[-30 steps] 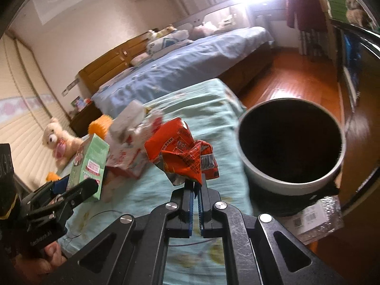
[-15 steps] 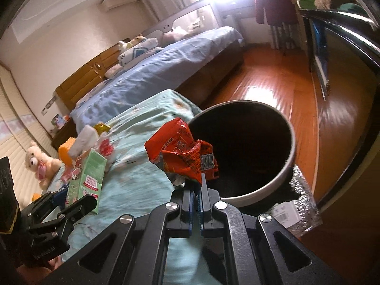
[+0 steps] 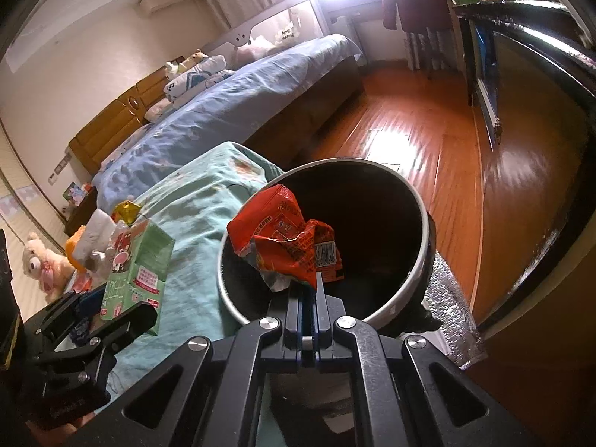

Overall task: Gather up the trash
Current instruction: 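Carry the orange bag and green juice box over the bin with both tools, then open both tools to drop the bag and juice box into the bin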

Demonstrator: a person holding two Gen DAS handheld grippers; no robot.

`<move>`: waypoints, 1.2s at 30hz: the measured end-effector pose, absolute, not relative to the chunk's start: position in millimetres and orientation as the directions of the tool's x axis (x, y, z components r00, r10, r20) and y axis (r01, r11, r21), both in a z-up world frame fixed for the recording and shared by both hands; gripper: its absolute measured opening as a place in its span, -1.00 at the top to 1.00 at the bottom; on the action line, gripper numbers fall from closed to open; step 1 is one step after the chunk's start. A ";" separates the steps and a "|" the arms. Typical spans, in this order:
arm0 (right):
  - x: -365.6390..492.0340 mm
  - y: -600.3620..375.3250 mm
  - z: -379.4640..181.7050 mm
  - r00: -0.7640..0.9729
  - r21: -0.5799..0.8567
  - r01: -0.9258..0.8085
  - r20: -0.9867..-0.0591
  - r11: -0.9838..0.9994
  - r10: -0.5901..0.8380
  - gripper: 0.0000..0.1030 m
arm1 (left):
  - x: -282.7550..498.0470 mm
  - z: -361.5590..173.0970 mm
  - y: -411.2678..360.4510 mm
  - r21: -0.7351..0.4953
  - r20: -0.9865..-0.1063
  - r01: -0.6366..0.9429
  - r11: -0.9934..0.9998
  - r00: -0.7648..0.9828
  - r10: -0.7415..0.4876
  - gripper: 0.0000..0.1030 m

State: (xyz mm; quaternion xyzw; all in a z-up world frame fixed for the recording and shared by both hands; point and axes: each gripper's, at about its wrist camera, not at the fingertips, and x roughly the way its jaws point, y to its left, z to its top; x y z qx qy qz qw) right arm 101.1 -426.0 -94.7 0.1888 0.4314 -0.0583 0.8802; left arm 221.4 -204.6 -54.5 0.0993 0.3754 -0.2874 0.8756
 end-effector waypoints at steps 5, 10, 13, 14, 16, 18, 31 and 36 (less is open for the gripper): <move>107.7 -434.9 -98.6 0.605 0.268 0.273 -0.795 0.924 0.052 0.94 | 237.4 -62.7 -217.9 -0.066 -0.727 0.594 0.802 0.522 -0.446 -0.11; 113.7 -445.6 -101.8 0.592 0.269 0.281 -0.804 0.921 0.054 0.94 | 254.2 -65.6 -230.3 -0.074 -0.737 0.599 0.797 0.506 -0.449 -0.11; 117.1 -452.0 -102.6 0.587 0.276 0.285 -0.807 0.918 0.061 0.94 | 263.4 -67.6 -238.3 -0.072 -0.741 0.600 0.797 0.502 -0.446 -0.11; 118.2 -454.2 -103.3 0.586 0.276 0.286 -0.808 0.918 0.061 0.94 | 265.1 -68.0 -243.0 -0.071 -0.742 0.601 0.796 0.502 -0.445 -0.11; 120.9 -456.4 -104.8 0.581 0.276 0.289 -0.811 0.917 0.061 0.94 | 268.0 -69.6 -251.0 -0.069 -0.742 0.604 0.794 0.500 -0.446 -0.11; 123.7 -458.2 -105.8 0.578 0.276 0.291 -0.814 0.916 0.062 0.94 | 269.7 -69.4 -254.6 -0.065 -0.742 0.609 0.791 0.500 -0.446 -0.11; 134.3 -468.9 -108.1 0.557 0.275 0.299 -0.828 0.914 0.067 0.84 | 275.4 -77.9 -265.9 -0.078 -0.752 0.622 0.779 0.476 -0.456 -0.13; 133.4 -470.6 -106.4 0.557 0.279 0.316 -0.828 0.907 0.060 0.56 | 274.2 -75.4 -262.5 -0.079 -0.754 0.616 0.783 0.478 -0.452 -0.16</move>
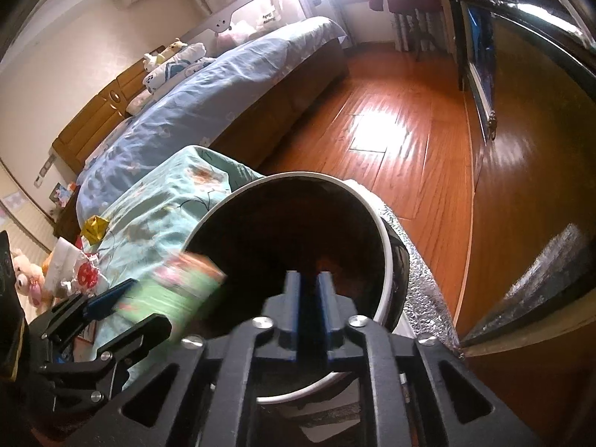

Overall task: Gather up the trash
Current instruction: 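Open both tools to drop the bag and juice box into the bin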

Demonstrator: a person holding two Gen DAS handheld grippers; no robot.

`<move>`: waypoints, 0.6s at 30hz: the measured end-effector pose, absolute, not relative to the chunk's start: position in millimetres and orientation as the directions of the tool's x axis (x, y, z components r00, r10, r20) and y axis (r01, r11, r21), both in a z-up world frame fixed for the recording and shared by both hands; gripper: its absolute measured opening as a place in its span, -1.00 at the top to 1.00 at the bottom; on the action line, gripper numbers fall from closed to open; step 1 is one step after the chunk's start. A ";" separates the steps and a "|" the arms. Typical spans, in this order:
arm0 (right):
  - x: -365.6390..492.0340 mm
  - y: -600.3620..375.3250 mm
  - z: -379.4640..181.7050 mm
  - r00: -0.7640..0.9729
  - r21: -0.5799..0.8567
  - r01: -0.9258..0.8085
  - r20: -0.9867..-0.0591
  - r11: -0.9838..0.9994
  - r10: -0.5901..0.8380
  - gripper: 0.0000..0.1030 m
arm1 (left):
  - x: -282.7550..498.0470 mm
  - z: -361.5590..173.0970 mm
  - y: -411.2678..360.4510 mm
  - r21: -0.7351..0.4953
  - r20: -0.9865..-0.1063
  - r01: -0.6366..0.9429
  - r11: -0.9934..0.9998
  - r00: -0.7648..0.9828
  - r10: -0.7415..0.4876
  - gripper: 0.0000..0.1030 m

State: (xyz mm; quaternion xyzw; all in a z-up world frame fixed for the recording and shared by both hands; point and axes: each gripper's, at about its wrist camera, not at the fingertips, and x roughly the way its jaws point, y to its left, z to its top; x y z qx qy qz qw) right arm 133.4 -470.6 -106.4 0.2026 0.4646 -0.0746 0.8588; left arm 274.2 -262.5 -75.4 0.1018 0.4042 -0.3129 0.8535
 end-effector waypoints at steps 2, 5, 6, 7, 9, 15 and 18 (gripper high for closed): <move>130.8 -469.8 -104.9 0.566 0.282 0.321 -0.823 0.904 0.056 0.39 | 270.6 -73.3 -259.5 -0.074 -0.747 0.612 0.788 0.489 -0.450 -0.25; 126.8 -466.0 -102.4 0.574 0.286 0.322 -0.817 0.902 0.054 0.23 | 261.8 -71.2 -247.7 -0.086 -0.738 0.595 0.799 0.501 -0.452 -0.30; 125.2 -464.1 -101.5 0.578 0.295 0.321 -0.814 0.900 0.061 0.04 | 257.0 -70.1 -241.1 -0.097 -0.732 0.586 0.804 0.505 -0.457 -0.30; 123.5 -461.8 -100.6 0.583 0.302 0.320 -0.810 0.898 0.064 -0.07 | 252.3 -69.4 -235.0 -0.103 -0.727 0.578 0.810 0.512 -0.458 -0.30; 117.9 -453.1 -97.0 0.601 0.316 0.311 -0.796 0.896 0.072 -0.45 | 242.5 -68.1 -223.0 -0.104 -0.716 0.554 0.826 0.534 -0.449 -0.30; 109.6 -418.3 -89.6 0.627 0.338 0.253 -0.771 0.907 0.112 -0.55 | 206.9 -65.3 -181.6 -0.108 -0.687 0.477 0.872 0.598 -0.412 -0.30; 106.6 -399.5 -87.5 0.635 0.359 0.218 -0.758 0.907 0.148 -0.58 | 189.8 -63.8 -163.9 -0.091 -0.678 0.448 0.889 0.626 -0.385 -0.32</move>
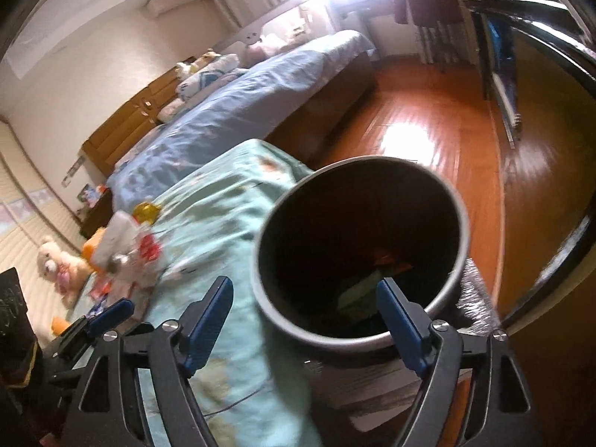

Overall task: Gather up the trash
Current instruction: 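Open both tools to drop the bag and juice box into the bin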

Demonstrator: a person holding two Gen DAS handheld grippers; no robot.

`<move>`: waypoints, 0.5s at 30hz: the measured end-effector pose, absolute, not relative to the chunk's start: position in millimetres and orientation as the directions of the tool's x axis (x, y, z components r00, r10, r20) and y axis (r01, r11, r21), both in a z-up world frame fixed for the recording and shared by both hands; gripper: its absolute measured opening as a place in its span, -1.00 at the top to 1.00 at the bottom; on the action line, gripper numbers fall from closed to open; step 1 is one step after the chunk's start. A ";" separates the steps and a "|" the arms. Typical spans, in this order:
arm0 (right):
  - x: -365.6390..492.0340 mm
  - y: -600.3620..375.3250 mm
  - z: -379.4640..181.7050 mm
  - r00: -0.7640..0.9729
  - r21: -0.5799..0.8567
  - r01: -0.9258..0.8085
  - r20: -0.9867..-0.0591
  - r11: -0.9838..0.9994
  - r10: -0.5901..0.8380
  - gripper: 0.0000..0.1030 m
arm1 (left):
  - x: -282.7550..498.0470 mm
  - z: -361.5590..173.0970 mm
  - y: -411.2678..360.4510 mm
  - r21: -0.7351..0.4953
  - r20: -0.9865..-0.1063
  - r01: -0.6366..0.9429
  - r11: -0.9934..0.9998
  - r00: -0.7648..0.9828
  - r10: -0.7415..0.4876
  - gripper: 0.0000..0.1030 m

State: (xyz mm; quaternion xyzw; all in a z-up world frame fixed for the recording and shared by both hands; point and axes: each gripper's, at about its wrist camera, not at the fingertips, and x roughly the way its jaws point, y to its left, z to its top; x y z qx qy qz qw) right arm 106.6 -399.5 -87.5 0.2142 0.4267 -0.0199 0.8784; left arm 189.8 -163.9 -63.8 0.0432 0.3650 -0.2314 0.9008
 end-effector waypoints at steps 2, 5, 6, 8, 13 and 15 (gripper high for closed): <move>104.4 -388.0 -86.0 0.638 0.366 0.197 -0.752 0.909 0.165 -0.58 | 178.5 -63.8 -150.4 -0.093 -0.677 0.424 0.901 0.636 -0.369 -0.33; 101.6 -370.3 -83.8 0.644 0.373 0.162 -0.742 0.914 0.189 -0.59 | 161.0 -64.6 -133.8 -0.100 -0.680 0.392 0.914 0.644 -0.350 -0.34; 101.2 -364.6 -83.5 0.645 0.379 0.151 -0.738 0.913 0.200 -0.59 | 155.5 -64.7 -127.9 -0.096 -0.680 0.379 0.920 0.650 -0.339 -0.34; 101.7 -352.4 -83.9 0.640 0.389 0.123 -0.734 0.913 0.226 -0.60 | 145.3 -62.7 -115.6 -0.088 -0.677 0.355 0.931 0.664 -0.317 -0.34; 103.0 -319.0 -86.2 0.629 0.391 0.047 -0.727 0.919 0.276 -0.60 | 114.6 -58.6 -86.7 -0.061 -0.665 0.276 0.959 0.705 -0.246 -0.37; 104.6 -307.3 -87.6 0.619 0.384 0.017 -0.729 0.923 0.292 -0.60 | 107.5 -58.4 -76.1 -0.072 -0.670 0.245 0.967 0.706 -0.229 -0.37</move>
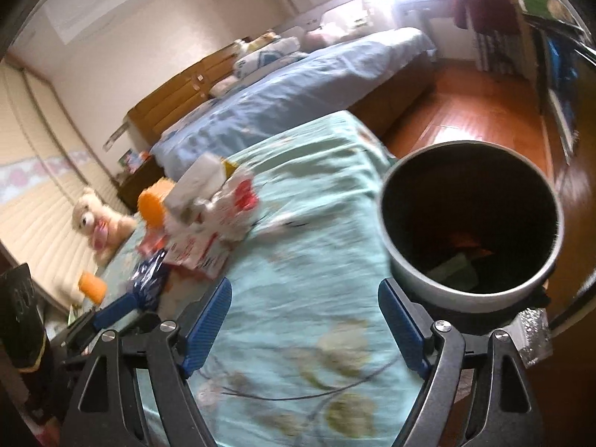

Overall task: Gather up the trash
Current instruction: 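Open both tools to drop the bag and juice box into the bin, then grasp the red-and-white milk carton with the right tool while the left tool grasps the blue plastic bag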

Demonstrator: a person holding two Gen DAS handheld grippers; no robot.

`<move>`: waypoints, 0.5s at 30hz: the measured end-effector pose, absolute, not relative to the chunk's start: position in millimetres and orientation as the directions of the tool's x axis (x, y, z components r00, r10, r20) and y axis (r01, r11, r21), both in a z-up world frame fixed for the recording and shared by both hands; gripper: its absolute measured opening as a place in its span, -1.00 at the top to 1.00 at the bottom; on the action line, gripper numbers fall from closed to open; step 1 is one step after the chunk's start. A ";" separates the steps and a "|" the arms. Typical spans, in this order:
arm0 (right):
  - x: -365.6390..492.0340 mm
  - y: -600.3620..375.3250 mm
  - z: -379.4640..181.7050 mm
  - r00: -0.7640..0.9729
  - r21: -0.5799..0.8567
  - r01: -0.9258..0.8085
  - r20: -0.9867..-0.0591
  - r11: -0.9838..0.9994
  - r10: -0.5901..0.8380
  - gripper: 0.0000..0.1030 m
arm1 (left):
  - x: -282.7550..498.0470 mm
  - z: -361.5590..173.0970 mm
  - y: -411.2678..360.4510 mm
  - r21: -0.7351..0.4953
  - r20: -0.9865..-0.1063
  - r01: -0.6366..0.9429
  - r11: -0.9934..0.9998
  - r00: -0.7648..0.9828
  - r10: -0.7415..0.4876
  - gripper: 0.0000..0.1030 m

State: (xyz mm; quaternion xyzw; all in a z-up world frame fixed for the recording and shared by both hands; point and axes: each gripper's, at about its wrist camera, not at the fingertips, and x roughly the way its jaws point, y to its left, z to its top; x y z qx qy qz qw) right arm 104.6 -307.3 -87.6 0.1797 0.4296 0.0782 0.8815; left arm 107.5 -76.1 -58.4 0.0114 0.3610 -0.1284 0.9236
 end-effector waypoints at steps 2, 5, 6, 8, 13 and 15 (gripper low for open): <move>107.1 -294.2 -88.9 0.606 0.384 -0.012 -0.732 0.923 0.312 -0.60 | 104.8 -56.8 -65.2 -0.076 -0.673 0.217 0.973 0.709 -0.211 -0.37; 109.1 -280.9 -89.5 0.592 0.381 -0.055 -0.732 0.923 0.337 -0.60 | 97.7 -56.2 -53.8 -0.067 -0.676 0.177 0.982 0.716 -0.176 -0.37; 110.1 -275.7 -89.7 0.587 0.378 -0.073 -0.732 0.923 0.346 -0.60 | 96.7 -56.0 -49.0 -0.071 -0.677 0.170 0.983 0.715 -0.173 -0.37; 111.7 -266.4 -91.0 0.574 0.376 -0.107 -0.733 0.921 0.366 -0.60 | 92.3 -56.0 -41.0 -0.082 -0.682 0.143 0.986 0.713 -0.161 -0.37; 120.2 -242.7 -97.4 0.529 0.365 -0.191 -0.744 0.911 0.409 -0.60 | 94.9 -49.9 -29.1 -0.095 -0.688 0.100 0.990 0.713 -0.138 -0.37; 126.3 -232.5 -100.7 0.505 0.354 -0.228 -0.753 0.907 0.422 -0.60 | 98.2 -47.4 -24.4 -0.095 -0.689 0.086 0.992 0.714 -0.128 -0.37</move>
